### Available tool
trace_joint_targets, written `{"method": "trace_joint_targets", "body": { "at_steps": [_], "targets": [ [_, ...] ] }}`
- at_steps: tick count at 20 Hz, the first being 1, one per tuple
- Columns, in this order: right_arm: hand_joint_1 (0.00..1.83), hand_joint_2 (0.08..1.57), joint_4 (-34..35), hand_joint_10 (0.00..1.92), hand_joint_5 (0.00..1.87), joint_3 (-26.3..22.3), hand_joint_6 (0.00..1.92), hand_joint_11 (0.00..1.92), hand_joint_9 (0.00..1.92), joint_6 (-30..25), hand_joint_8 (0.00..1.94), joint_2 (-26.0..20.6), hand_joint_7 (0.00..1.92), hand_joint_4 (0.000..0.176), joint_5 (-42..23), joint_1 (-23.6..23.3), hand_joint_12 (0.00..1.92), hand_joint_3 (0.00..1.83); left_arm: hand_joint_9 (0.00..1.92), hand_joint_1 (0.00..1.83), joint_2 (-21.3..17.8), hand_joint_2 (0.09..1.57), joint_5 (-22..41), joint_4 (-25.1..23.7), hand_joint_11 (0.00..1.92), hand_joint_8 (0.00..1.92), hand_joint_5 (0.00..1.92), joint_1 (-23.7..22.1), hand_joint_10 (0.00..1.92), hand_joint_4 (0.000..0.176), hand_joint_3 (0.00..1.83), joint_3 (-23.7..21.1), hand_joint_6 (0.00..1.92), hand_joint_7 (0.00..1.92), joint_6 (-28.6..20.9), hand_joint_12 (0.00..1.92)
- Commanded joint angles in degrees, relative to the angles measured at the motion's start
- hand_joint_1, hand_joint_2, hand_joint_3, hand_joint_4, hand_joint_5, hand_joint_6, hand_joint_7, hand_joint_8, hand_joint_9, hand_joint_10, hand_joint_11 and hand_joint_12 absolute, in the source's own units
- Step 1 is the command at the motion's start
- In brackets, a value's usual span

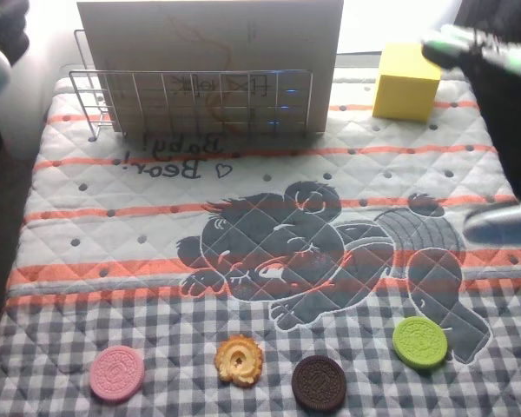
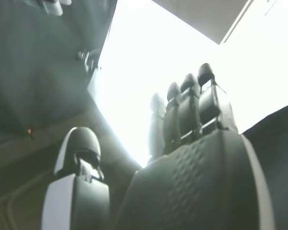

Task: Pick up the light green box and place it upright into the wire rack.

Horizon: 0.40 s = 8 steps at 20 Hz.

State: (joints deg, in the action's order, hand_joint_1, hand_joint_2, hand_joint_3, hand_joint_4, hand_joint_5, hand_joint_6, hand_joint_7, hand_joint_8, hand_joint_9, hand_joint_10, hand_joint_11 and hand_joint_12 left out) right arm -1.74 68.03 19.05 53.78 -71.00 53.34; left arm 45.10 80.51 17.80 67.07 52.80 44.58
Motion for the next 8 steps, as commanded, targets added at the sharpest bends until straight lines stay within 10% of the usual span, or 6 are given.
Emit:
{"method": "trace_joint_targets", "body": {
  "at_steps": [1,4,6,8],
  "targets": [
    [0.61,0.8,3.03,0.0,0.0,-0.42,0.0,0.0,0.0,-0.38,0.0,-0.85,0.0,0.176,-11.14,0.15,0.0,0.0,0.06,0.41,-0.1,1.04,8.96,-0.58,0.0,0.0,0.19,-0.51,0.0,0.093,0.01,-0.12,0.0,0.13,-0.77,0.25],
    [0.65,0.79,5.48,0.0,0.0,-3.15,0.0,0.0,0.0,-0.38,0.0,-0.84,0.0,0.159,-15.34,5.88,0.0,0.0,0.04,0.48,1.23,1.05,13.43,-0.68,0.0,0.0,0.17,0.53,0.0,0.069,0.0,-0.73,0.0,0.1,-2.96,0.0],
    [0.64,0.8,7.18,0.0,0.0,-3.64,0.0,0.0,0.0,-0.91,0.0,-0.85,0.0,0.176,-17.49,8.93,0.0,0.0,0.04,0.48,2.06,1.02,15.94,-0.67,0.04,0.0,0.13,1.14,0.01,0.128,0.0,-0.71,0.0,0.07,-4.87,0.02],
    [0.59,0.81,7.66,0.0,0.0,-4.23,0.0,0.0,0.0,-2.37,0.0,-1.31,0.0,0.176,-20.13,10.28,0.0,0.01,0.06,0.45,2.48,1.02,18.51,-0.45,0.05,0.0,0.1,1.35,0.02,0.128,0.0,-0.63,0.0,0.08,-6.81,0.02]
  ]
}}
